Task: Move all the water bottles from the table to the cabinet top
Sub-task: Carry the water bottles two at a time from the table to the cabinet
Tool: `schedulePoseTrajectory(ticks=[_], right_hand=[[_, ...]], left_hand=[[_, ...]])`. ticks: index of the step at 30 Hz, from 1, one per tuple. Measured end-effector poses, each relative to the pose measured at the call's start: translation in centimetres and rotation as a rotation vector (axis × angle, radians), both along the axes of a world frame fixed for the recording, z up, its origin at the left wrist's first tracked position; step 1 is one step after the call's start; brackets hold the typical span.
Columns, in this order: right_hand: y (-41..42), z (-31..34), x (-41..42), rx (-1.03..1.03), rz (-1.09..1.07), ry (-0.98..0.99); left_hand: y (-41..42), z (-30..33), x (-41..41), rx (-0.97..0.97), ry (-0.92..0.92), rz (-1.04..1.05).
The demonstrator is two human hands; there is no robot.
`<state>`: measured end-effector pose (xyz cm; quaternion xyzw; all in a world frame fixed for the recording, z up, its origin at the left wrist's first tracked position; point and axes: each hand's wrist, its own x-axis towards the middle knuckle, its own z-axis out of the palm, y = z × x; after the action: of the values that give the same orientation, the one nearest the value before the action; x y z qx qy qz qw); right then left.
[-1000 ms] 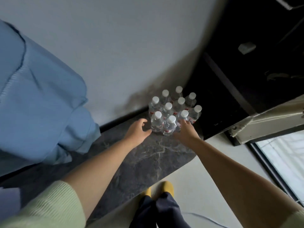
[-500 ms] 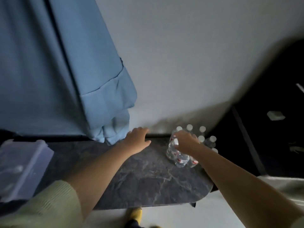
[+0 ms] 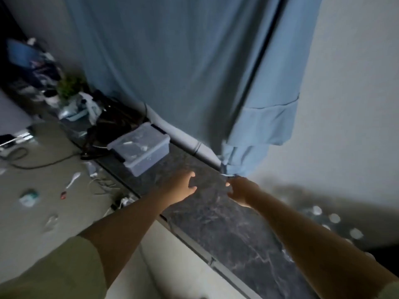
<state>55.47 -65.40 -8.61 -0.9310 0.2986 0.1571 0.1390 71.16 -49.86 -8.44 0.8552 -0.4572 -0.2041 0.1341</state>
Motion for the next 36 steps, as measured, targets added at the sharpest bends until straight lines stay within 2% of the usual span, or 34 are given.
schedulePoseTrajectory(ticks=[8,22,29,36], right_hand=[[14.6,0.0,14.1,0.049,0.395,0.002],[51.7,0.7,32.7,0.071,0.942,-0.039],[63.8,1.3,41.0,0.056,1.154,-0.026],[72.1,1.6,52.5,0.067,1.299,-0.039]], left_hand=[[19.2,0.1,6.7,0.045,0.027,0.398],[57.6,1.9,14.5,0.154,-0.043,0.851],[68.3,1.0,18.3,0.153,-0.002,1.083],[75.2,0.9,27.5,0.156,0.007,1.255]])
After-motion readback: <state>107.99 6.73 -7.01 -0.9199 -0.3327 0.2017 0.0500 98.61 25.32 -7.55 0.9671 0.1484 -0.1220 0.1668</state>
